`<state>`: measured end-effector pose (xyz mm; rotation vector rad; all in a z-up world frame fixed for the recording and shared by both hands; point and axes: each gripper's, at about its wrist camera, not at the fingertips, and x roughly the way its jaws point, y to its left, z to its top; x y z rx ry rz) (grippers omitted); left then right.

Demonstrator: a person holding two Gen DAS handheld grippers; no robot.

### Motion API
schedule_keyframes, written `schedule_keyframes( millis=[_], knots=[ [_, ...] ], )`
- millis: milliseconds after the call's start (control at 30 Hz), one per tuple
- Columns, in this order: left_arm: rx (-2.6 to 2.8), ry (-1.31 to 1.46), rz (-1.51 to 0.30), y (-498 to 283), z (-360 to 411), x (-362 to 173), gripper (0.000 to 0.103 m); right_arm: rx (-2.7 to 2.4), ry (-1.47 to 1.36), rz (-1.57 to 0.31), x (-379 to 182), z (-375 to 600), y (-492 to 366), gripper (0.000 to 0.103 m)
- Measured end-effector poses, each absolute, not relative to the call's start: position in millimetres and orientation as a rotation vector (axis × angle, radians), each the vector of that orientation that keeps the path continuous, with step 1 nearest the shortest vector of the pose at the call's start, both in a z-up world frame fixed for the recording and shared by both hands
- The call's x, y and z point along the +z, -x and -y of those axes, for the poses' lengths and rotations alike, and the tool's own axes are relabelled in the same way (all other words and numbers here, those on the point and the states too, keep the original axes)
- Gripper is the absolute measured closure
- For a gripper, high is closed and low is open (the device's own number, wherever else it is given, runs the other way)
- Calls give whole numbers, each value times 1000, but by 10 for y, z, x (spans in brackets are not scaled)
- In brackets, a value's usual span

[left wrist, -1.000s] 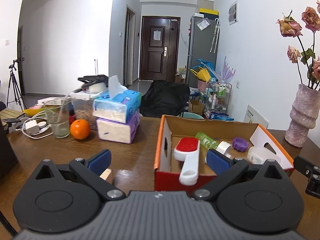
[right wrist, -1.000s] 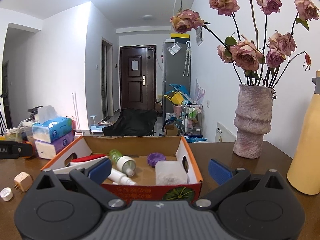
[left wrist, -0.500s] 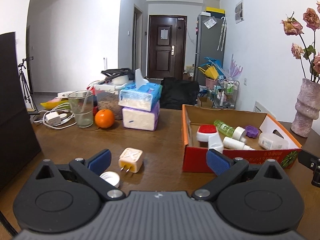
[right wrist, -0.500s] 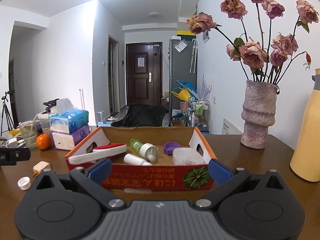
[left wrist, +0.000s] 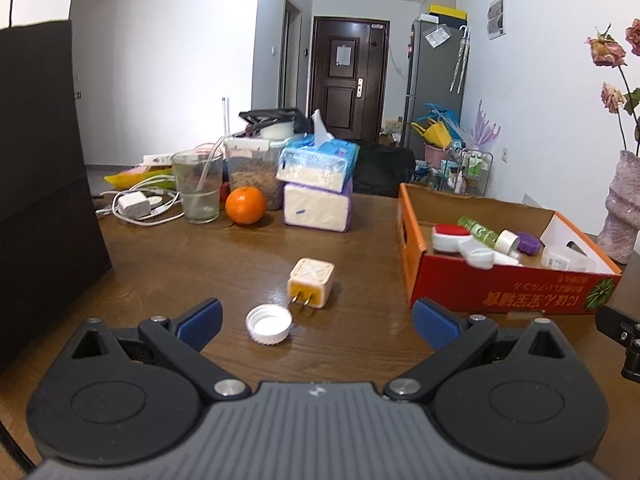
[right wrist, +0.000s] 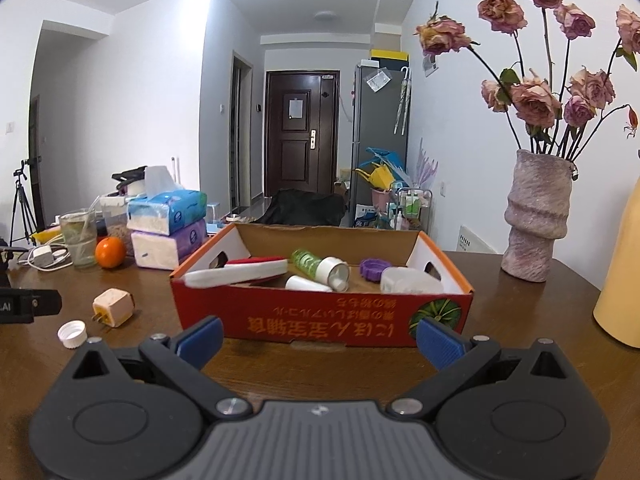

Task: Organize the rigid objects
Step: 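Withdraw both tools from the box toward the white cap and plug adapter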

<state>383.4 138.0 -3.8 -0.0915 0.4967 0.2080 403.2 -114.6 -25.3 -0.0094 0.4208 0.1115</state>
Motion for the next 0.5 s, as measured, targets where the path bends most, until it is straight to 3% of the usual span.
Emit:
schedule_keyframes(
  millis=[500],
  knots=[
    [227,88,-569,-3890,-1765,-289,0,127,7,-470,-465,872,-4097,0]
  ],
)
